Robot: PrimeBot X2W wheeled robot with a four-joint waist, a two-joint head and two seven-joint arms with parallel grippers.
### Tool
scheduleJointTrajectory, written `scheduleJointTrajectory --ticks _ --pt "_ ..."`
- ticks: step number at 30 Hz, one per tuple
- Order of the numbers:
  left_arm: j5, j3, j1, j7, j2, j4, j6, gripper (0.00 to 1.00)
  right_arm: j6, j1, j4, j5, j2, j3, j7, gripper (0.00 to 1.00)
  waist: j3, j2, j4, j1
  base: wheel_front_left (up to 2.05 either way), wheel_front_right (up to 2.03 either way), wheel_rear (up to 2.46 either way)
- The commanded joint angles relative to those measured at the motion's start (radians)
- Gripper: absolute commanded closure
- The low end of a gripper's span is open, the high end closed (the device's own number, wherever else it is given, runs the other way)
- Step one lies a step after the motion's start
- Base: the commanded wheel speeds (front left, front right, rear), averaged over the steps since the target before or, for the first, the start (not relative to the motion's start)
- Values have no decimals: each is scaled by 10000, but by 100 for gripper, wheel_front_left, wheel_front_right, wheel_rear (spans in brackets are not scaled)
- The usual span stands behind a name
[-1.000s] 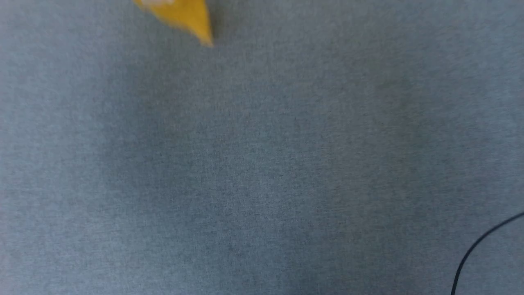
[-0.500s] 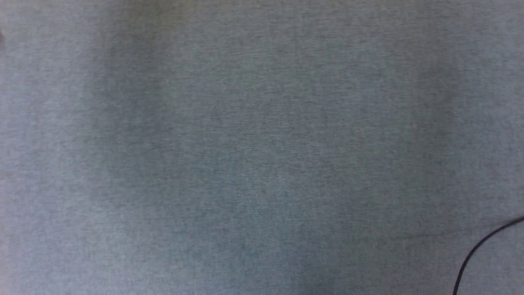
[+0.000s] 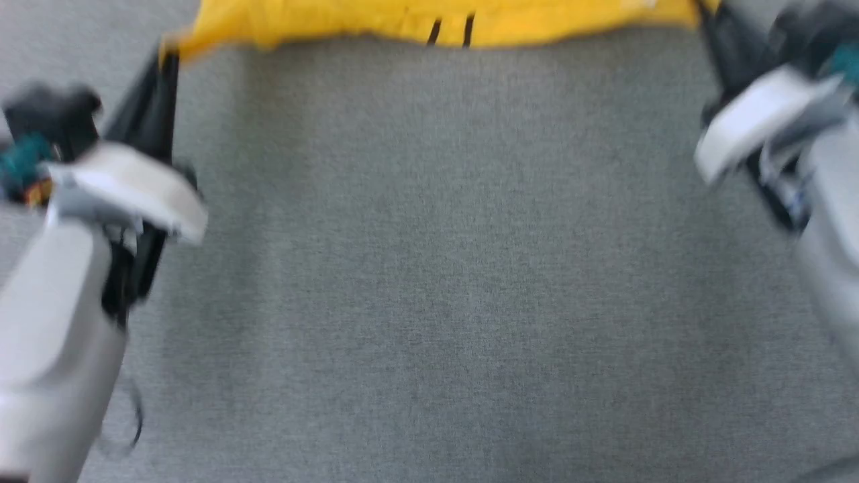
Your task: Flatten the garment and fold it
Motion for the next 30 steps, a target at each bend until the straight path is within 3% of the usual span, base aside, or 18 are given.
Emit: scheduleJointTrajectory --ticks 1,9,20,30 --pt "-95 -43 628 254 249 -343 162 100 -21 597 -273 34 -86 94 -46 100 -922 -1 164 2 0 0 0" --pt "-540 -660 3958 2796 1737 -2904 679 100 -21 3332 -1187 695 -1012 685 58 100 -2513 -1 469 2 0 0 0" --pt "-2252 -984 7508 5842 3377 -6125 1691 100 -21 6370 -2989 2567 -2360 779 2030 100 -3990 -1 606 2 0 0 0" --pt "-3323 -1355 8927 7197 3997 -7774 2054 100 -21 8988 -4671 3611 -3068 -164 4083 100 -4620 -1 838 2 0 0 0"
